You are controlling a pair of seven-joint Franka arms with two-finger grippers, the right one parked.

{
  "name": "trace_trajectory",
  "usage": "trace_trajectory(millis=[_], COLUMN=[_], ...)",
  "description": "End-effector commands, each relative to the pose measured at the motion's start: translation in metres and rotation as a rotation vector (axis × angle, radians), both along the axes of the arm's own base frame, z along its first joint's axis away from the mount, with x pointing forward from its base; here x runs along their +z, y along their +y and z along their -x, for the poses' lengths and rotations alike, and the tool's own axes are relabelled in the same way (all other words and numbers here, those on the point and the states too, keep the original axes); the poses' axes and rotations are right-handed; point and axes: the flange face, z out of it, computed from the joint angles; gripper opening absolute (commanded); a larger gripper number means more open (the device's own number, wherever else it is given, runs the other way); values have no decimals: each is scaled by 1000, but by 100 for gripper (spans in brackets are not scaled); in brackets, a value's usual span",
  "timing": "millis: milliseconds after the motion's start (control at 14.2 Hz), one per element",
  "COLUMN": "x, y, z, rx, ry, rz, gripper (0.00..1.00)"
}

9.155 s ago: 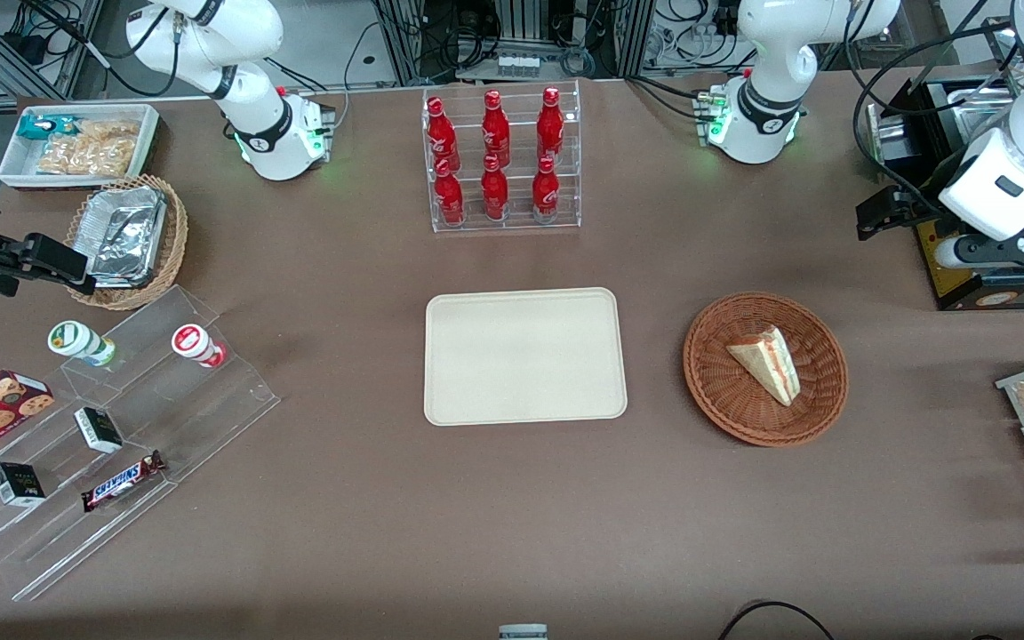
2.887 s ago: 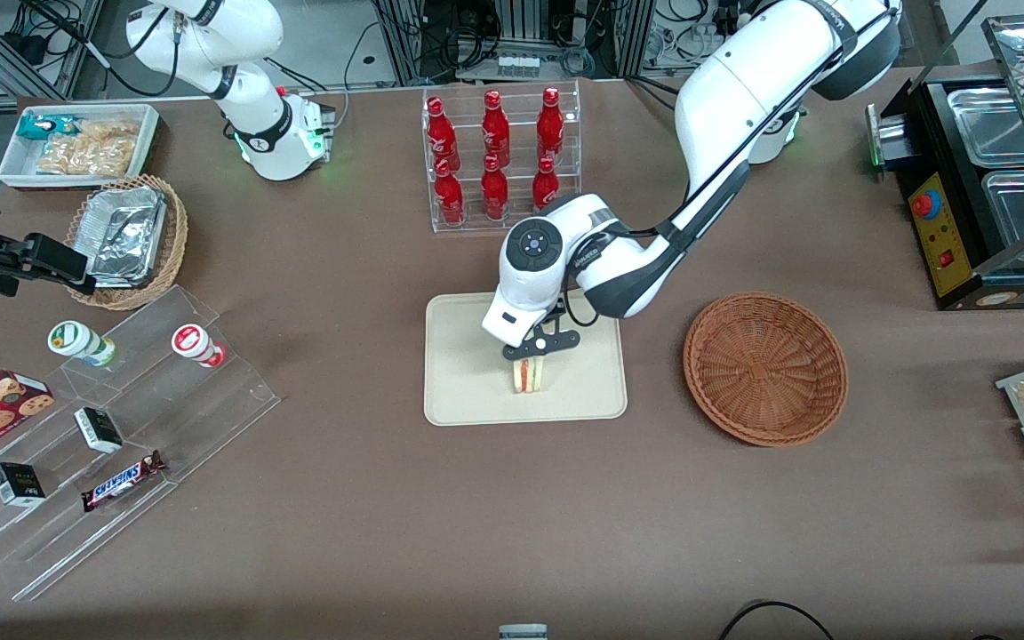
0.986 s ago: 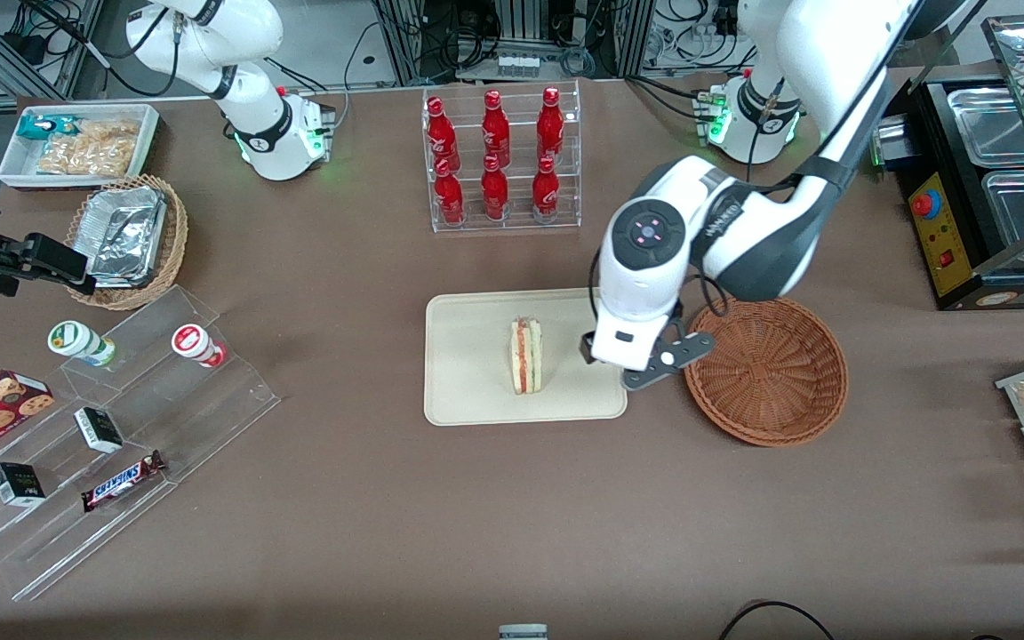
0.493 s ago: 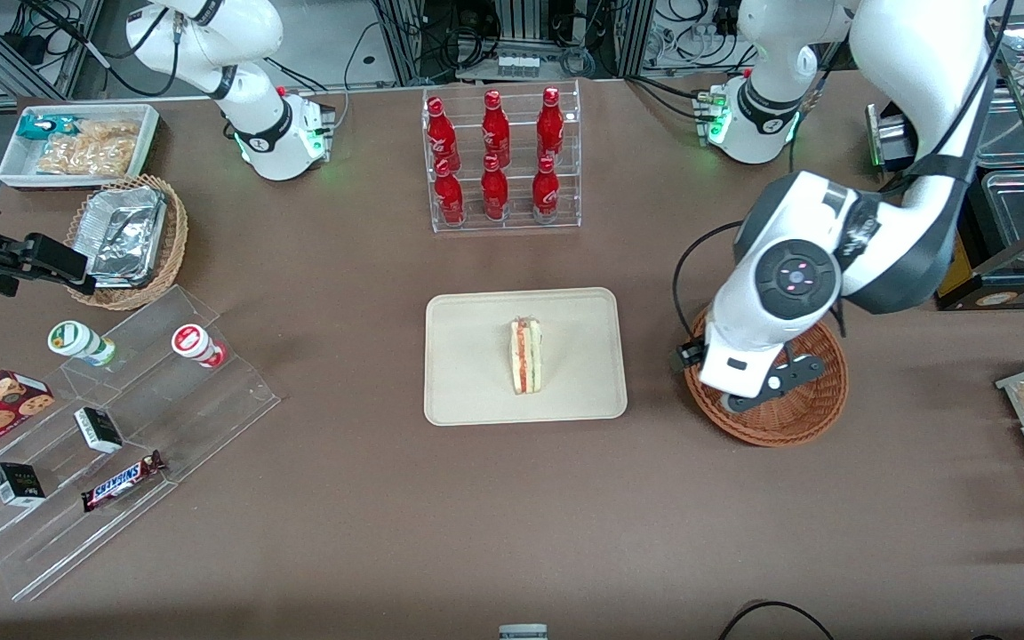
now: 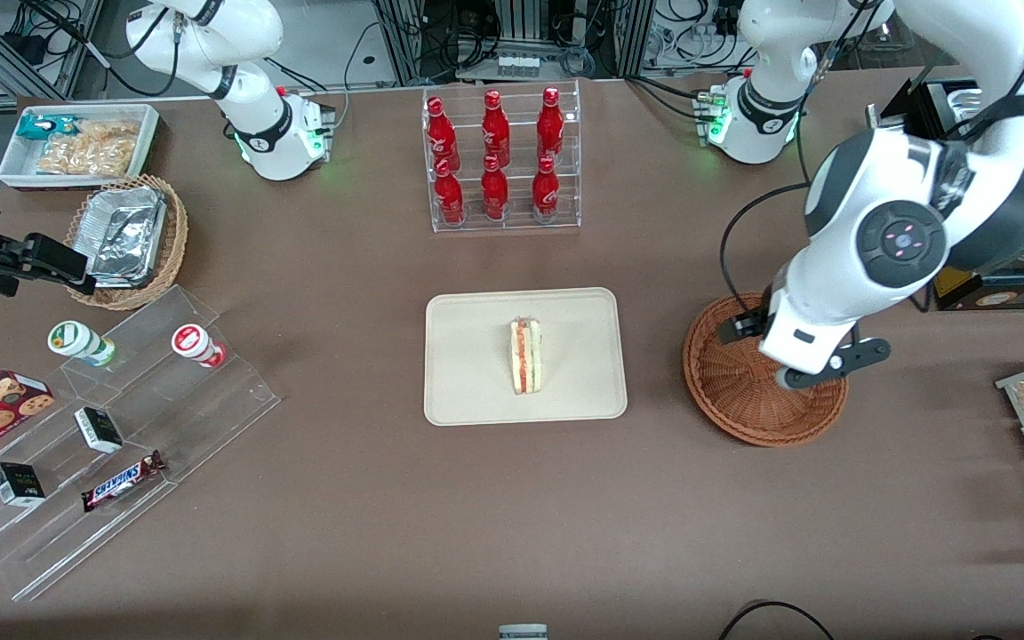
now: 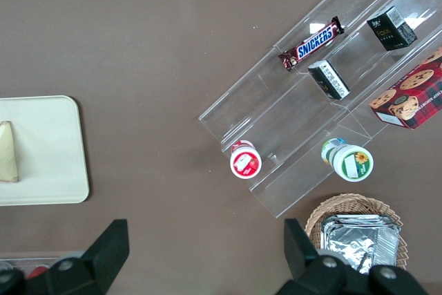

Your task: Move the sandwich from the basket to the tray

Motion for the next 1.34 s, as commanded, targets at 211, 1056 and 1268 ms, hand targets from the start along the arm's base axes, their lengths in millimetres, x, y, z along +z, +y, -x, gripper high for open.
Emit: trace_trajectory(millis=[211,1056,1268], x=[36,148,155], y=[50,130,125], z=[42,78,69], rx=[-213,-392,-400], ry=[31,-30,-88], rz=[40,90,91], gripper=[100,100,100])
